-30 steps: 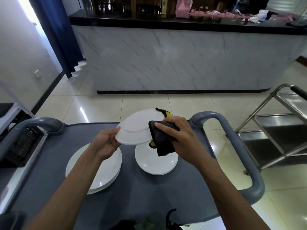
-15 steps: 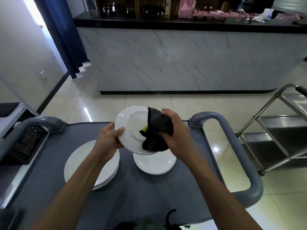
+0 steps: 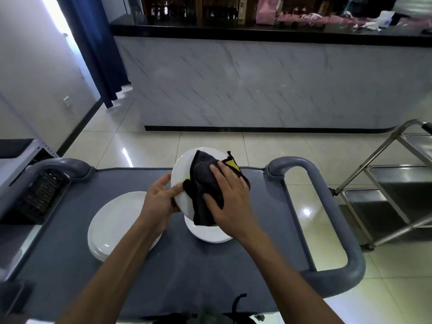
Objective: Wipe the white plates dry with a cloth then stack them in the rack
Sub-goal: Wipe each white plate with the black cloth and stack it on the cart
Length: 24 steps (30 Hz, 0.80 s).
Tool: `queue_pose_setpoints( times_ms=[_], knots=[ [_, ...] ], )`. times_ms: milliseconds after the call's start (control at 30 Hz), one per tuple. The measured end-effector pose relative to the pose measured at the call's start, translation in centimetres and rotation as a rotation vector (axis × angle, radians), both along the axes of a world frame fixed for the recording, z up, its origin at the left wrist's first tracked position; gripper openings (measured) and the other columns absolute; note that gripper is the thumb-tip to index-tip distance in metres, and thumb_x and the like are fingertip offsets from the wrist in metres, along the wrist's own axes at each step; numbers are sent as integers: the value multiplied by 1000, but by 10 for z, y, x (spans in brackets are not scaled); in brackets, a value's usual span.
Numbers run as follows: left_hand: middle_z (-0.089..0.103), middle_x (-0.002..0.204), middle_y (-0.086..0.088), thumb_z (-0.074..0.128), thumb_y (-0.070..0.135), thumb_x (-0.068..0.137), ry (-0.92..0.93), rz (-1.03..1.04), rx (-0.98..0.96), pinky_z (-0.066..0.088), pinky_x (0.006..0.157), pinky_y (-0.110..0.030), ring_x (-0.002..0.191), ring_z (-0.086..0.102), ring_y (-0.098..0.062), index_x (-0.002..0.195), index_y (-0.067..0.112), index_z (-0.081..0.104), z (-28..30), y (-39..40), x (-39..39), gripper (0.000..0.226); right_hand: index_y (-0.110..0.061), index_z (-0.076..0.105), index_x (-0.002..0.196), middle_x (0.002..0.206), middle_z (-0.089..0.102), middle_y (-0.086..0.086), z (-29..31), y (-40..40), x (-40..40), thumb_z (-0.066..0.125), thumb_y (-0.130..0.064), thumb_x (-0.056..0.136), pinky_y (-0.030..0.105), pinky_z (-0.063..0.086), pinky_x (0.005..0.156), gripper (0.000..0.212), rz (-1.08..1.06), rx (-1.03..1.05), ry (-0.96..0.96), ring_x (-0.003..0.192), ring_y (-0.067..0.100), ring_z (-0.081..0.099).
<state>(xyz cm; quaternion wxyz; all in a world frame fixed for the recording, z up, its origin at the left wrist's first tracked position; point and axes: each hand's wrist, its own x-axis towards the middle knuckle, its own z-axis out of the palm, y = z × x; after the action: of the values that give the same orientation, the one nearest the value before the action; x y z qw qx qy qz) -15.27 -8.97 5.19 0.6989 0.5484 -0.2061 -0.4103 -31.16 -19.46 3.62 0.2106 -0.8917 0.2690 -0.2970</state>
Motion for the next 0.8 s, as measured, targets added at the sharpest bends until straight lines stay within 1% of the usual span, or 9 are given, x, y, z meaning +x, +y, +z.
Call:
queue_pose_setpoints(
  times_ms=[67,133,267,367,433,533,633,700,800],
  knots=[
    [74,105,-16,57,5,95,22,16,0,61,62,-41,88,72,-31,124,11,64,-3,-1,-2,30,-28,29,156,165,20,-5,-7,6,-10,57,-38,95,55,18,120,68,43,32,5,152,15,16],
    [74,103,-18,58,4,95,37,18,8,60,62,-40,85,72,-31,124,7,63,-6,-1,-4,30,-28,31,155,165,20,-2,-13,12,-18,57,-37,95,57,20,119,66,56,17,-14,153,17,16],
    [71,110,-22,64,11,88,33,-49,3,60,64,-42,87,71,-34,125,8,62,-10,-5,-17,38,-21,50,145,157,39,6,-18,14,-24,62,-16,95,60,31,112,52,-7,-95,-176,147,25,33],
    [72,112,-20,66,18,84,-4,-117,0,61,69,-49,93,71,-38,125,13,64,-8,-9,-21,42,-22,56,142,155,43,6,-10,1,-20,61,-9,96,56,34,110,48,-17,-93,-206,144,28,38],
    [72,111,-21,66,19,85,-18,-146,1,62,69,-51,95,71,-41,123,15,66,-7,-12,-23,38,-23,57,141,153,45,6,-2,-10,-15,60,-9,96,55,34,111,47,-33,-54,-205,142,29,40],
    [73,109,-22,67,16,84,-15,-164,-6,61,65,-45,93,72,-39,119,16,68,-6,-14,-29,35,-21,59,139,150,49,6,10,-24,-8,59,-8,94,55,33,112,47,-64,-34,-220,138,31,44],
    [73,107,-21,67,14,84,-49,-157,-4,60,63,-44,89,72,-38,124,13,64,1,-16,-30,40,-21,59,139,149,49,5,18,-29,-2,60,-10,95,54,32,112,45,-71,-45,-217,137,29,44],
    [73,106,-21,67,15,84,-100,-164,-1,61,63,-45,88,72,-38,127,13,62,7,-18,-28,43,-22,59,139,149,49,5,21,-30,2,60,-13,96,54,32,112,44,-55,-48,-226,137,29,43],
    [72,110,-22,66,19,84,-164,-192,2,61,70,-53,95,71,-44,128,20,63,11,-18,-27,44,-24,59,138,148,49,3,26,-31,7,60,-21,97,52,33,110,41,-25,-62,-243,136,28,43]
  ],
)
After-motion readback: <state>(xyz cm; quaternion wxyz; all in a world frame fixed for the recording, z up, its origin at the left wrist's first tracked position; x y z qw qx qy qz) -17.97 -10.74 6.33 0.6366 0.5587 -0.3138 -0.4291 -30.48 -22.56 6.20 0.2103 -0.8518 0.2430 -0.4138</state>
